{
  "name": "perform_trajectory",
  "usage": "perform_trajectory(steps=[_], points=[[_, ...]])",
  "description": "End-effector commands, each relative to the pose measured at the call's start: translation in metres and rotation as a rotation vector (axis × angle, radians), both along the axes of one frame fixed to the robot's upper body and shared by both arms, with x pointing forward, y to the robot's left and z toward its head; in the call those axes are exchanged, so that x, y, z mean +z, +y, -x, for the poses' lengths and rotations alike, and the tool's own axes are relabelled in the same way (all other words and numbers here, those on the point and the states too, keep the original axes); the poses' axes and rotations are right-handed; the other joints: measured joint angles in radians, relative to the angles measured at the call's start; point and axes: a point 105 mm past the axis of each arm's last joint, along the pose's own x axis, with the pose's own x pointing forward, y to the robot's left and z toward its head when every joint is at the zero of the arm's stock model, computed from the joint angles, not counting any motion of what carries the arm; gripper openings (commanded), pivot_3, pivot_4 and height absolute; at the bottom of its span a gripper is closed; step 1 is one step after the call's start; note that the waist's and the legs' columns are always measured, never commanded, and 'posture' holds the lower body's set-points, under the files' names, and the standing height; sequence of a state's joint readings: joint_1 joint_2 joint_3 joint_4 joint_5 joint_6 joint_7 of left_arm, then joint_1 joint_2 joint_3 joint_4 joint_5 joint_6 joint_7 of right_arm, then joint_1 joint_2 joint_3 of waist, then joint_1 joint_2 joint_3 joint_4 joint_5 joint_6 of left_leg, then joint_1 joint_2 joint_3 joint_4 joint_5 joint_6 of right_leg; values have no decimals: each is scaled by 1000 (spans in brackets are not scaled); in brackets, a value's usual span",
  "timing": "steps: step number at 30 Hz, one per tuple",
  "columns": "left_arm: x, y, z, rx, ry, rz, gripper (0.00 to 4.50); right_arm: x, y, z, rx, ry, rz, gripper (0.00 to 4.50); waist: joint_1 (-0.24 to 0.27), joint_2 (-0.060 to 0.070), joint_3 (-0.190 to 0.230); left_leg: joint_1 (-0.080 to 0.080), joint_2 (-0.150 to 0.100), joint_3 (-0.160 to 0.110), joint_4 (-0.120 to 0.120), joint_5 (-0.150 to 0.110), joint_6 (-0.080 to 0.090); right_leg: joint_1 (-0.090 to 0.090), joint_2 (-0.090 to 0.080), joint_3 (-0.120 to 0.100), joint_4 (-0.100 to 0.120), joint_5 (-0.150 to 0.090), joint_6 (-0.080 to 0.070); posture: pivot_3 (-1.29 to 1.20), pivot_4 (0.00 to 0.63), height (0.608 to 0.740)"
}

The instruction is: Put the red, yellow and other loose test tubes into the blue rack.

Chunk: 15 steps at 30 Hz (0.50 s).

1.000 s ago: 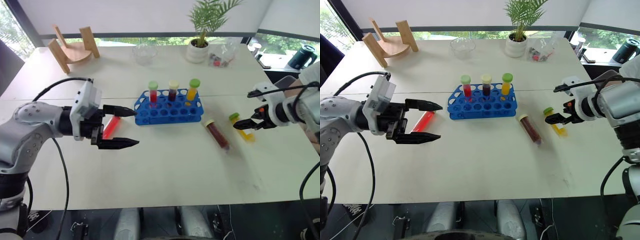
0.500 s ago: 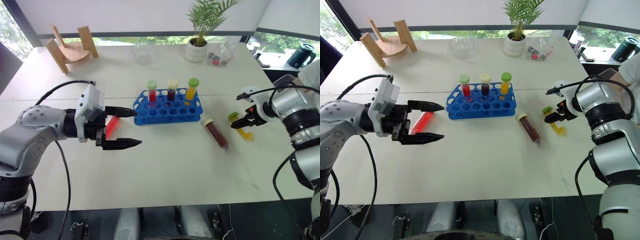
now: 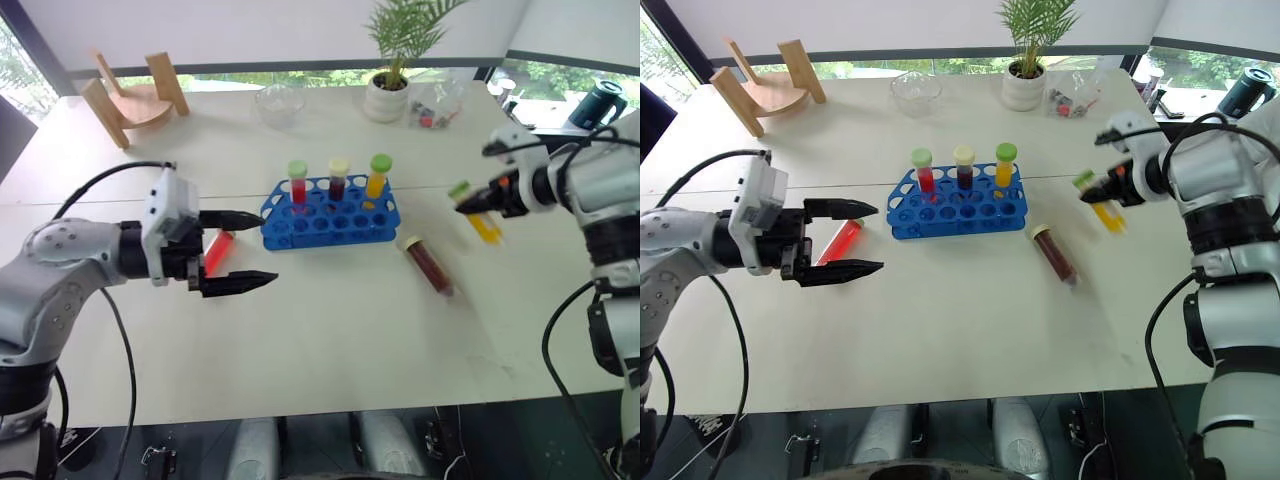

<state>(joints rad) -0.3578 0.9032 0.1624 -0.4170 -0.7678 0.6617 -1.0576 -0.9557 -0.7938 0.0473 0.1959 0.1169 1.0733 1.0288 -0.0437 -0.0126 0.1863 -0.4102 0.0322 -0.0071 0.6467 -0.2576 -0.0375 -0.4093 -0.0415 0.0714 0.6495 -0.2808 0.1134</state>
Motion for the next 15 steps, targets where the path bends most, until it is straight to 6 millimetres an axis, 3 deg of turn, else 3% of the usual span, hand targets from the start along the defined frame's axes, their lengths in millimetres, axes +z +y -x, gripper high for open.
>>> perform_trajectory(steps=[1,5,7,15], points=[[10,0,1,19,-57,11,4500,35,35,20,55,-341,-280,836,0,-2,-1,0,1,-1,0,0,0,1,0,-1,0,0,0,0,150,740],[12,-1,-2,33,-58,26,4500,37,55,35,21,-607,-523,836,4,-1,0,0,-1,0,2,1,-2,2,-1,-1,2,0,0,0,150,740],[13,-2,-4,35,-59,30,4500,31,66,36,31,-690,-565,836,4,-1,0,0,-2,1,3,1,-3,2,-3,0,2,1,2,0,150,740],[16,-6,-5,21,-72,19,4500,-6,83,19,14,-728,-577,836,-3,-1,0,2,-1,1,1,2,-3,2,-1,0,2,2,2,0,150,740]])
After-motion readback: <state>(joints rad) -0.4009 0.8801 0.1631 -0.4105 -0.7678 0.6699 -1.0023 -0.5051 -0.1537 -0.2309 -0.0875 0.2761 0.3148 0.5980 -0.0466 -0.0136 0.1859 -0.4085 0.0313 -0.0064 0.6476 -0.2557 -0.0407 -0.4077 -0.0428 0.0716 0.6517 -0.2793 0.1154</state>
